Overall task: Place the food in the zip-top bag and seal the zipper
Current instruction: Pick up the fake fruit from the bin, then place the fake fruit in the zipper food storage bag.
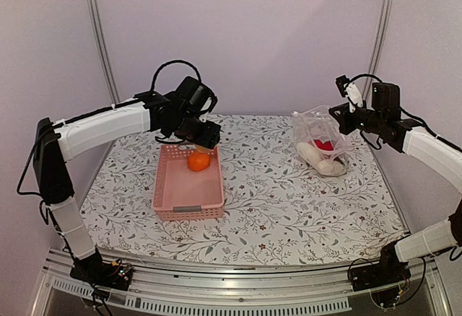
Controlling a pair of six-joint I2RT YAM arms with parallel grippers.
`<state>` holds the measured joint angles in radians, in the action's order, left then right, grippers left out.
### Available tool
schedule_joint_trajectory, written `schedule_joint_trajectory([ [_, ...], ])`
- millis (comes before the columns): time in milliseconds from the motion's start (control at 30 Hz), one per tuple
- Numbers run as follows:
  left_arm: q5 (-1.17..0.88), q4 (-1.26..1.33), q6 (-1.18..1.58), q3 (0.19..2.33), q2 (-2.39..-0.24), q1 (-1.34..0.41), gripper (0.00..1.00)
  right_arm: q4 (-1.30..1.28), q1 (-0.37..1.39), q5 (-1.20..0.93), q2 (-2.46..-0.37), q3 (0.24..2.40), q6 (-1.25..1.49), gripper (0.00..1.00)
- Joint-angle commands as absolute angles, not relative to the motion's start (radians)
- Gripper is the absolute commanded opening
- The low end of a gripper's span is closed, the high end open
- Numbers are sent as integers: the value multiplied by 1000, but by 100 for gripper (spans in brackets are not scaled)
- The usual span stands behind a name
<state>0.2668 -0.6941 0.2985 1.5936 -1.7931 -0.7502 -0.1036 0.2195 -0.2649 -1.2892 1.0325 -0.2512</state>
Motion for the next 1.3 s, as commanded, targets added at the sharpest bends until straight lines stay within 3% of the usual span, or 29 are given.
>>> schedule_joint_trajectory([
  [0,203,-643,291,1658,-1772,-813,59,-102,216,-278,-1269,1015,-255,0],
  [600,-209,35,383,1692,-1872,-942,54,-109,216,-317,-1256,1018,-241,0],
  [1067,-300,120,478,2096,-2261,-991,54,-125,217,-347,-1254,1027,-212,0],
  [1200,-218,99,522,2156,-2330,-994,60,-130,218,-353,-1250,1033,-206,0],
  [1267,-178,74,542,2182,-2356,-993,75,-133,216,-355,-1249,1037,-204,0],
])
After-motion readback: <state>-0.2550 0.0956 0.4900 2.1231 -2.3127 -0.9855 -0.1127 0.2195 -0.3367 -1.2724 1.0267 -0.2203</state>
